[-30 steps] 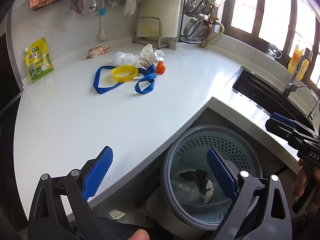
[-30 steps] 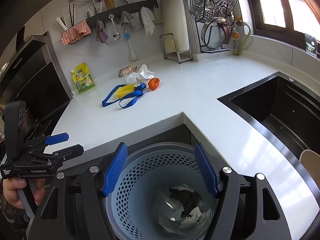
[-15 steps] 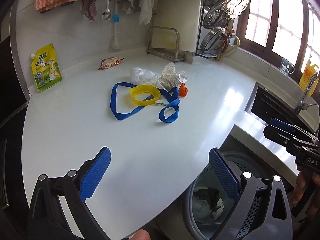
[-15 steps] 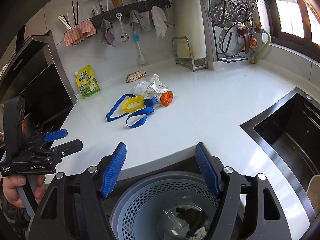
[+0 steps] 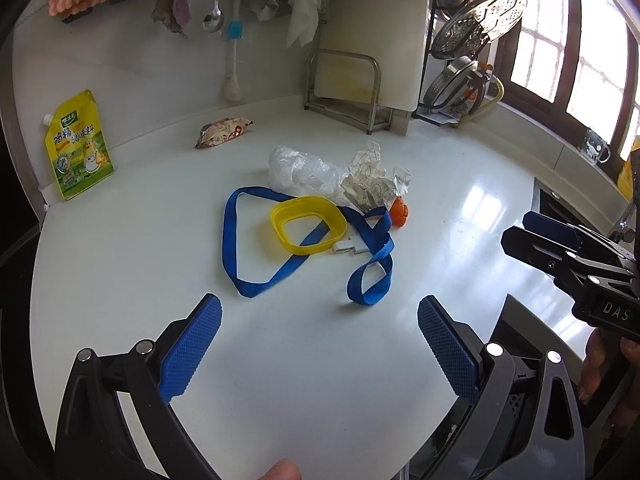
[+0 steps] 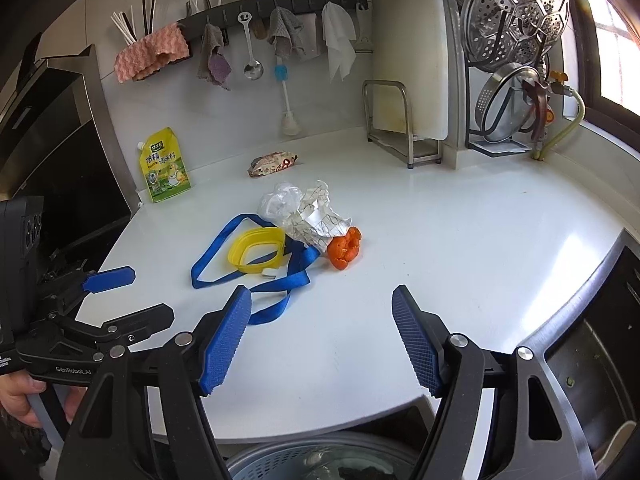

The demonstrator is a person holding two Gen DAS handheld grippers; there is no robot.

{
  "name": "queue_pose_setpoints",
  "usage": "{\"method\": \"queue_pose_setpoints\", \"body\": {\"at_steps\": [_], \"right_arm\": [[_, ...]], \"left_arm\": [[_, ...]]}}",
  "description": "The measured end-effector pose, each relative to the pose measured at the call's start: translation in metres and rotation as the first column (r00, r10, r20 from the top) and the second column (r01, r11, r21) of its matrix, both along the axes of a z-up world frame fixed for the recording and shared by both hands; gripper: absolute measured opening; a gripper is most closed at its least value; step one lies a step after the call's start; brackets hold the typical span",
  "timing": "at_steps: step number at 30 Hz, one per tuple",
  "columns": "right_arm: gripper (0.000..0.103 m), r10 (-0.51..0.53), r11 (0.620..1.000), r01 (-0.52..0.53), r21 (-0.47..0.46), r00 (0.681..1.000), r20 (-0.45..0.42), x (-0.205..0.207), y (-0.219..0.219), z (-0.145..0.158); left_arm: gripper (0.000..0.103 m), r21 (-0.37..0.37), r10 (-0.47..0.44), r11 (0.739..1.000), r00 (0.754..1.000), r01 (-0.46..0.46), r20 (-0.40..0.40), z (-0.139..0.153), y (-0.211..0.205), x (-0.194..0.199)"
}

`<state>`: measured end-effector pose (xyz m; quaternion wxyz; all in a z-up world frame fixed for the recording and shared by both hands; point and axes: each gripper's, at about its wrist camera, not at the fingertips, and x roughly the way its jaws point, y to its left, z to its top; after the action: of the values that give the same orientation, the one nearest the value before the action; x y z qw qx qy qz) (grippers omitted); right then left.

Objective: Collect trash
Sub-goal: 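Move both tools back toward the remaining trash on the counter, then grasp the yellow plastic lid with the left tool while the right tool grasps crumpled white paper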

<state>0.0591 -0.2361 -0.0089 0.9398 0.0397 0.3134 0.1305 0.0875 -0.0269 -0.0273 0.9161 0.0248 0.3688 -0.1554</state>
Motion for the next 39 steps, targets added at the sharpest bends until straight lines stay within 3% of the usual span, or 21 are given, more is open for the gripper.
{"method": "queue_pose_setpoints", "body": {"at_steps": [11,19,21,22,24,26,32,39], "right_arm": [[0.07,0.054,0.998,-0.056,-0.04,0.997,-0.051,0.078,0.018,-0.015],[0.069,0.089,0.978,-0.109,-0.177,0.989,-0.115,0.138,0.054,-0.034],[0.044,0.097,0.977,-0.12,-0.176,0.987,-0.13,0.144,0.054,-0.037],[0.036,0.099,0.979,-0.118,-0.167,0.988,-0.122,0.142,0.052,-0.036],[0.032,0.091,0.984,-0.105,-0.141,0.991,-0.1,0.138,0.046,-0.032],[0.011,0.082,0.991,-0.09,-0.1,0.993,-0.082,0.132,0.037,-0.027],[0.004,0.081,0.996,-0.082,-0.039,0.996,-0.036,0.113,0.015,-0.008],[0.004,0.064,0.998,-0.064,-0.007,0.998,0.012,0.096,-0.005,0.006]], "left_arm": [[0.096,-0.001,0.024,1.0,0.999,-0.024,-0.043,-0.018,-0.003,0.059],[0.096,0.011,0.036,0.999,0.998,-0.035,-0.061,-0.026,0.003,0.067],[0.096,0.013,0.04,0.999,0.997,-0.04,-0.062,-0.026,0.006,0.071],[0.096,0.012,0.04,0.999,0.997,-0.04,-0.063,-0.026,0.006,0.072],[0.096,0.014,0.036,0.999,0.997,-0.035,-0.064,-0.027,0.006,0.075],[0.096,0.014,0.028,1.0,0.997,-0.027,-0.07,-0.029,0.002,0.079],[0.096,0.016,0.0,1.0,0.995,0.002,-0.096,-0.037,-0.024,0.095],[0.092,0.092,0.022,0.996,0.991,-0.01,-0.132,-0.056,-0.042,0.122]]}}
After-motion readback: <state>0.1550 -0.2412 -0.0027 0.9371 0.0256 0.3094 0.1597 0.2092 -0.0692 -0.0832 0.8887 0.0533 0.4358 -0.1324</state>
